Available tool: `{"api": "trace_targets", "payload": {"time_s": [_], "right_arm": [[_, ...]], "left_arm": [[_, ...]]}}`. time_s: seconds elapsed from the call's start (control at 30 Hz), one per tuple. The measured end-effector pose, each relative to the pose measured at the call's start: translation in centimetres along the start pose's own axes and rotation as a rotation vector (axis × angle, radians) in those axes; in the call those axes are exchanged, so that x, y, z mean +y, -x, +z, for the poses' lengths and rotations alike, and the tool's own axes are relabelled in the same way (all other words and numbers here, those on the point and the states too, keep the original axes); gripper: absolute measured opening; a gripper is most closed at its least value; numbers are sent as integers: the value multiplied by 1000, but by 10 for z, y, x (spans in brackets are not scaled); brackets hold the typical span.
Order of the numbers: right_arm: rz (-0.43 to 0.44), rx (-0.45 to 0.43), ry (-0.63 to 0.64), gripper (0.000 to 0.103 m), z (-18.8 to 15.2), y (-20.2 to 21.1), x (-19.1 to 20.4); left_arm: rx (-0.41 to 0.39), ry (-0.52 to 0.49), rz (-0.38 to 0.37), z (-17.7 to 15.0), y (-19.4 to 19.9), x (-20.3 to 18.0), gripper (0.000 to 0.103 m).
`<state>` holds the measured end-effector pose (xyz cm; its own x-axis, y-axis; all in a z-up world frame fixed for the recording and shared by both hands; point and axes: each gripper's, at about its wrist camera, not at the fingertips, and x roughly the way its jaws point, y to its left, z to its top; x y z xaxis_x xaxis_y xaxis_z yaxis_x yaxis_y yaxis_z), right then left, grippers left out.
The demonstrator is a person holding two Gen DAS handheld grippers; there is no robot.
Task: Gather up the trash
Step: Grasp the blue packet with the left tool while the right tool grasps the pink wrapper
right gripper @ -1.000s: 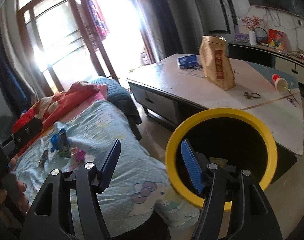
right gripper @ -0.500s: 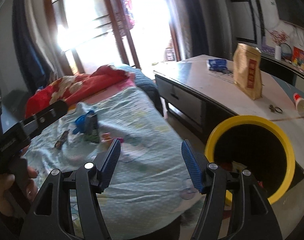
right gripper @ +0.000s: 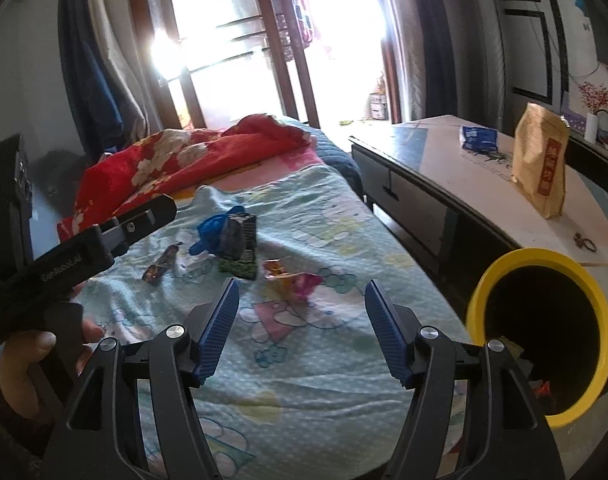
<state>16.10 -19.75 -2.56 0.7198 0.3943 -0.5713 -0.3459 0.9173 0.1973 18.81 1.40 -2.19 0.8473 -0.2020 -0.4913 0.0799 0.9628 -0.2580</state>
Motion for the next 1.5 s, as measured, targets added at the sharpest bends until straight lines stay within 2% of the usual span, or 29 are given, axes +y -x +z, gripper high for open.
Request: {"api": "trace_targets", "payload": {"time_s": [0.33,0.53,0.7,0.83,0.9,0.97,1.07,1.13,1.23,1.5], "right_arm": [[11,77,-24,64,3,-54,-1],[17,142,-71,63,0,-89,-9],[31,165,-121,63,-5,-103,-16],[48,166,-130,55,-6,-106,-17],[53,166,-131,48,-5,-107,-17],[71,170,-134,33,-5,-107,-17],[90,175,-124,20,-6,-104,-15],[96,172,-116,19,-7,-101,-13],[114,168,-111,19,-8,-94,-11],[138,182,-85,19,-16,-77,-5]], "left_arm": [[61,56,45,-7,-12,52,90],[116,72,31,-7,-31,68,64],[172,73,28,-3,-55,73,54],[210,49,27,0,-74,71,46],[228,39,31,1,-83,70,42],[245,41,37,0,-91,69,38],[262,49,42,-4,-99,70,21],[266,50,40,-5,-100,69,11],[261,42,32,-7,-97,68,5],[206,80,-2,-17,-66,63,3]]}}
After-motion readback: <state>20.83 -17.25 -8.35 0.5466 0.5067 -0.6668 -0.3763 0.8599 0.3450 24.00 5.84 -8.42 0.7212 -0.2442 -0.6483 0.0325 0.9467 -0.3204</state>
